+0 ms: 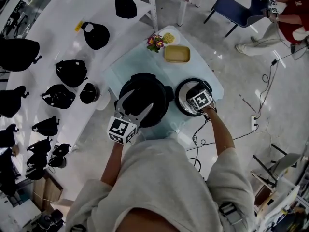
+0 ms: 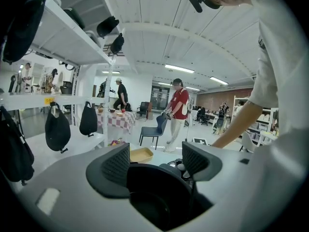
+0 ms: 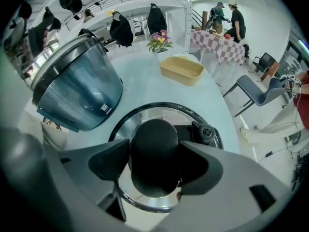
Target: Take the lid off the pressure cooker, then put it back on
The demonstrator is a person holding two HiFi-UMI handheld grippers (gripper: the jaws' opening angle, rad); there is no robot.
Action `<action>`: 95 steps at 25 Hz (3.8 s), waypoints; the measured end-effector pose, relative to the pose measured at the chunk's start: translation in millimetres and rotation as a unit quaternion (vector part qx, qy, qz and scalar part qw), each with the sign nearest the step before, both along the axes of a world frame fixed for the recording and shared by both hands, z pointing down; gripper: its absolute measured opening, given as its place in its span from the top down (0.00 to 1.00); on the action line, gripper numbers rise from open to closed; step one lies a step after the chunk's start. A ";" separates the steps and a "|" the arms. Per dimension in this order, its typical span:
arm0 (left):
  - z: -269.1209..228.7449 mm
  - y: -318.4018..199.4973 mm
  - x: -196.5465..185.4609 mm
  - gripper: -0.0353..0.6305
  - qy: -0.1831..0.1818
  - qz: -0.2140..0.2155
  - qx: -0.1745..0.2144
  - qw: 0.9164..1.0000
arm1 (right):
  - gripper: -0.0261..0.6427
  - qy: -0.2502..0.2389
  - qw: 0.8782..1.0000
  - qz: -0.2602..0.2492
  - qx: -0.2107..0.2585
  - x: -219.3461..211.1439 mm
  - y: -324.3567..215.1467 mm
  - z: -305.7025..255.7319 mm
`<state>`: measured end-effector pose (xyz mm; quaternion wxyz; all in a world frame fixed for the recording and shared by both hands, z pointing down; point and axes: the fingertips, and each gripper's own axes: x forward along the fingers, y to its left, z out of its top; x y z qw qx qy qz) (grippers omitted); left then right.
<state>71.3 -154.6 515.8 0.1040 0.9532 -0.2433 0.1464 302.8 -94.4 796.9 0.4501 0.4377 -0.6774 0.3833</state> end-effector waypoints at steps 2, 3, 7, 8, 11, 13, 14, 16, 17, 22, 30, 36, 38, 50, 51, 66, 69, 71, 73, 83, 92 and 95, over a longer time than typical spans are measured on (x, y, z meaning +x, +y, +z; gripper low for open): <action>-1.1 -1.9 -0.6 0.45 0.003 0.000 0.001 1.000 | 0.52 -0.002 1.000 0.006 0.030 -0.6 -3.2 -8.9; -1.6 -2.6 -1.2 0.45 0.005 0.000 0.001 1.000 | 0.52 0.000 0.999 0.013 0.045 0.7 -3.6 -14.6; -1.2 -6.0 -2.1 0.45 0.010 0.000 0.003 1.000 | 0.52 -0.006 0.991 0.042 0.128 5.7 -11.1 -48.1; -1.3 -7.5 -2.3 0.45 0.011 0.000 0.003 1.000 | 0.52 -0.017 0.987 0.055 0.152 4.9 -13.7 -59.7; -2.6 -14.2 -5.1 0.45 0.013 -0.001 0.007 1.000 | 0.52 -0.046 0.970 0.094 0.218 0.7 -20.2 -96.8; -4.7 -18.5 -6.0 0.45 0.013 -0.002 0.012 1.000 | 0.52 -0.055 0.956 0.114 0.263 -0.9 -22.5 -124.8; -6.2 -20.3 -6.0 0.45 0.014 -0.002 0.015 1.000 | 0.52 -0.060 0.948 0.124 0.286 -1.2 -22.7 -140.3; -9.5 -23.0 -5.9 0.45 0.016 -0.003 0.021 1.000 | 0.52 -0.072 0.930 0.143 0.332 -3.0 -20.9 -174.5; -11.5 -24.1 -6.2 0.45 0.017 -0.003 0.024 1.000 | 0.52 -0.077 0.920 0.149 0.354 -5.0 -19.1 -192.8; -22.6 -26.8 -6.8 0.45 0.024 0.001 0.038 0.999 | 0.52 -0.080 0.876 0.160 0.447 -20.4 -2.0 -277.8; -36.5 -26.9 -8.3 0.45 0.033 0.009 0.056 0.998 | 0.52 -0.079 0.834 0.187 0.513 -43.6 17.9 -344.4; -38.8 -26.0 -10.9 0.45 0.038 0.011 0.059 0.997 | 0.52 -0.073 0.836 0.183 0.512 -49.3 16.5 -343.0; -38.4 -25.3 -11.4 0.45 0.039 0.011 0.058 0.997 | 0.52 -0.070 0.841 0.178 0.506 -50.5 16.9 -338.4; -32.9 -23.9 -6.6 0.45 0.041 0.009 0.049 0.998 | 0.52 -0.053 0.901 0.176 0.392 -25.4 6.1 -231.3; -32.6 -24.2 -6.1 0.45 0.041 0.008 0.048 0.998 | 0.52 -0.055 0.907 0.177 0.377 -22.1 4.4 -219.4; -22.4 -31.6 -25.9 0.45 0.025 -0.023 0.034 0.999 | 0.52 -0.016 0.986 0.128 0.110 7.4 -8.7 -56.7; -19.4 -31.7 -32.7 0.45 0.020 -0.034 0.030 0.999 | 0.52 0.008 0.991 0.110 0.070 14.4 -6.8 -35.6; -18.7 -32.9 -38.0 0.45 0.019 -0.041 0.028 0.999 | 0.52 0.023 0.994 0.094 0.047 16.5 -5.0 -27.1; -17.7 -34.2 -44.1 0.45 0.016 -0.048 0.027 0.998 | 0.52 0.025 0.996 0.078 0.032 14.1 -4.9 -19.5; -14.2 -35.4 -66.7 0.45 -0.006 -0.076 0.024 0.997 | 0.53 0.026 0.998 0.056 -0.033 10.3 1.9 5.1; -10.3 -36.3 -62.3 0.45 -0.008 -0.074 0.019 0.997 | 0.53 0.024 0.999 0.043 -0.019 7.6 -1.1 5.1; -8.6 -34.3 -60.1 0.45 -0.012 -0.070 0.020 0.997 | 0.55 0.024 0.999 0.032 -0.021 6.8 -1.5 5.2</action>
